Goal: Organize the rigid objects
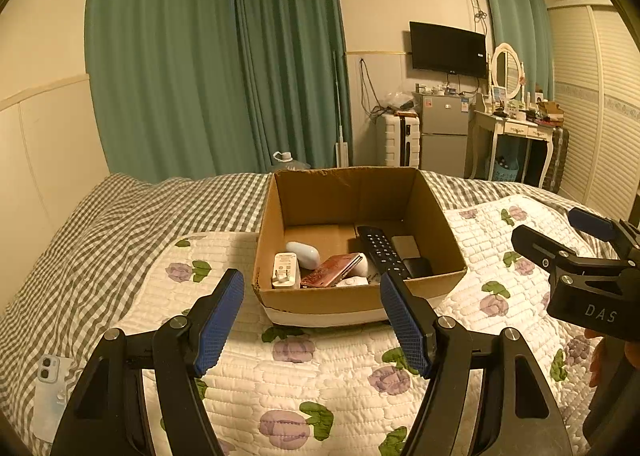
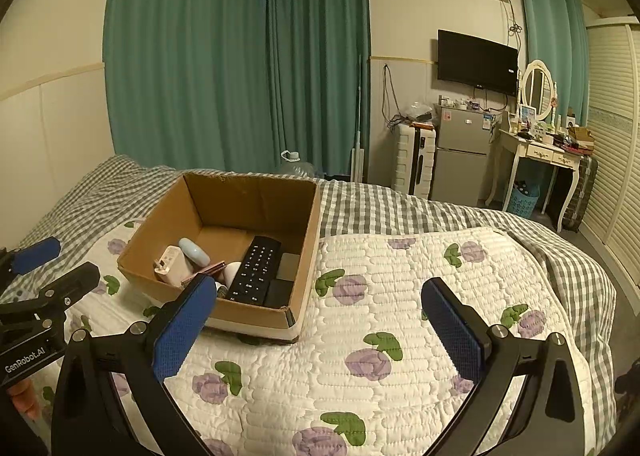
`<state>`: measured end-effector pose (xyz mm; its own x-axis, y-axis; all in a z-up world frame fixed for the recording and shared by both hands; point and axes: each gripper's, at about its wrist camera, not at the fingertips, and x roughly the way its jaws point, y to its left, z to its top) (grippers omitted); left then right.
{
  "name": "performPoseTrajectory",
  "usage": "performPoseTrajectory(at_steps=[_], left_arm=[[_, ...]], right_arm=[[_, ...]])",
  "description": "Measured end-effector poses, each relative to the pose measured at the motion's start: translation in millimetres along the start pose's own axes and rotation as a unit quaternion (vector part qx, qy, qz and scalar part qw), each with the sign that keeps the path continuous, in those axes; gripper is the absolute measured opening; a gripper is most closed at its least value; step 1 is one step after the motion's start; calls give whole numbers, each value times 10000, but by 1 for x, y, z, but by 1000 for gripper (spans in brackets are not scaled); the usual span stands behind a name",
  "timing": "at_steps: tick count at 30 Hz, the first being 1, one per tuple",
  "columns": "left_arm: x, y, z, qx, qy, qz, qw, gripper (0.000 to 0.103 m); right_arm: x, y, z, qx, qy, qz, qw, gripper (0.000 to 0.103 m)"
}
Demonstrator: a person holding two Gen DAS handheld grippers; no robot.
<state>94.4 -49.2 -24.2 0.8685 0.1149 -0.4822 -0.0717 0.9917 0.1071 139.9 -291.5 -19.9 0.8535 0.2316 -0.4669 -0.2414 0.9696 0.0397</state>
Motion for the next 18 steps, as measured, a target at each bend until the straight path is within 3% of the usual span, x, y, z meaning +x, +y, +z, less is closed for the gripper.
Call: performPoseTrajectory(at_steps=[18], left_arm=[[-1, 1, 1, -39, -36, -1, 10000, 73]], right_arm=[[3, -1, -4, -22, 72, -72, 9999, 103]])
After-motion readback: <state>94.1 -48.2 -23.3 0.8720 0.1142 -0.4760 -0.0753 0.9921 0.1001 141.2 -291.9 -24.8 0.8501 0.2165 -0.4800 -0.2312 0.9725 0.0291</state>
